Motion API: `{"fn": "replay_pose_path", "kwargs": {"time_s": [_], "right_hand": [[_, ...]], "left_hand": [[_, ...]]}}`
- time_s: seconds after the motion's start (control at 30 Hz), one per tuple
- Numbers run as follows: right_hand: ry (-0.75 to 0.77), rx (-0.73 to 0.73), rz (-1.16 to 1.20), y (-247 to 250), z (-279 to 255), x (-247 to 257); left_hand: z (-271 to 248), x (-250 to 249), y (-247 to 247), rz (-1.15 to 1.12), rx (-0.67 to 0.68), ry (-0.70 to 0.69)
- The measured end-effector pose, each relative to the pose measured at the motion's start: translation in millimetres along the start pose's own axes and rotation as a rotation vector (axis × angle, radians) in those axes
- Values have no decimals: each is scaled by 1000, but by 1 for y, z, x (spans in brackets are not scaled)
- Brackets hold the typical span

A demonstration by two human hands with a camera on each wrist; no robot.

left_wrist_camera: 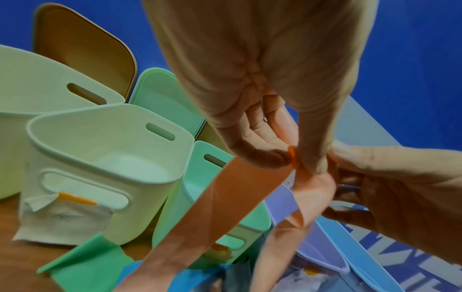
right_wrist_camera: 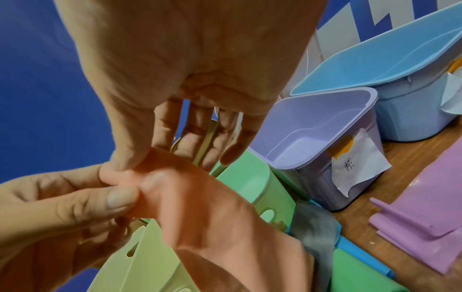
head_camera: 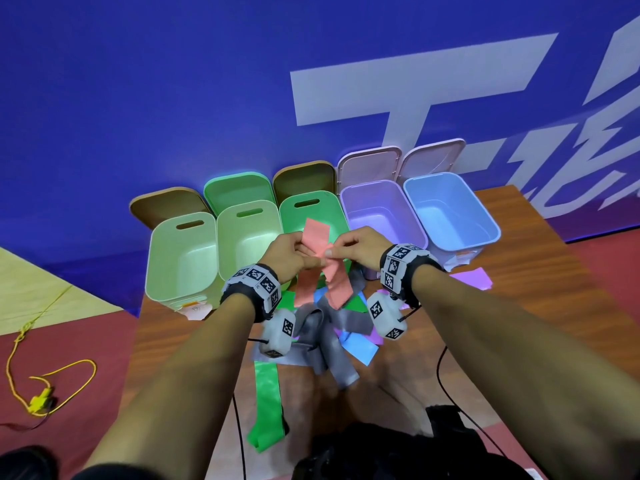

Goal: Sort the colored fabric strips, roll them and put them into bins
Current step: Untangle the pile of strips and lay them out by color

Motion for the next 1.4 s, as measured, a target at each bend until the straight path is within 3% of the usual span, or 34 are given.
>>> {"fn": "replay_pose_path", "kwargs": {"time_s": [0.2,0.4,0.5,0.73,1.0,1.27,1.4], "right_hand": [[-44,-47,73,1,13,-9],[-87,-50,114,7,15,-11],[-88,-39,91,10,14,-12],[-85,-28,171,10,17,-3],[-74,-110,253,16,21,2],[-49,-158,286,18,26,5],[-36,-185,277,18,25,6]], "left_hand": [[-3,-8,4,-75,-54,-33],[-1,-21,23,73,-197,-139],[6,-15,29,122,-249,-121],[4,-22,10,20,-88,-111],[1,-40,8,-71,-97,-64],[-2,-47,9,-125,-92,-157],[-1,-44,6,-98,-81,-52]]}}
Point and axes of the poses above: each hand's wrist, its own z-axis towards the middle knuckle, its own y-axis out of the back of the hand, x = y × z, the point moved 8 cm from there along z, towards the middle knuckle, and after that the axes turned 10 degrees about -x, right-handed, at the moved point
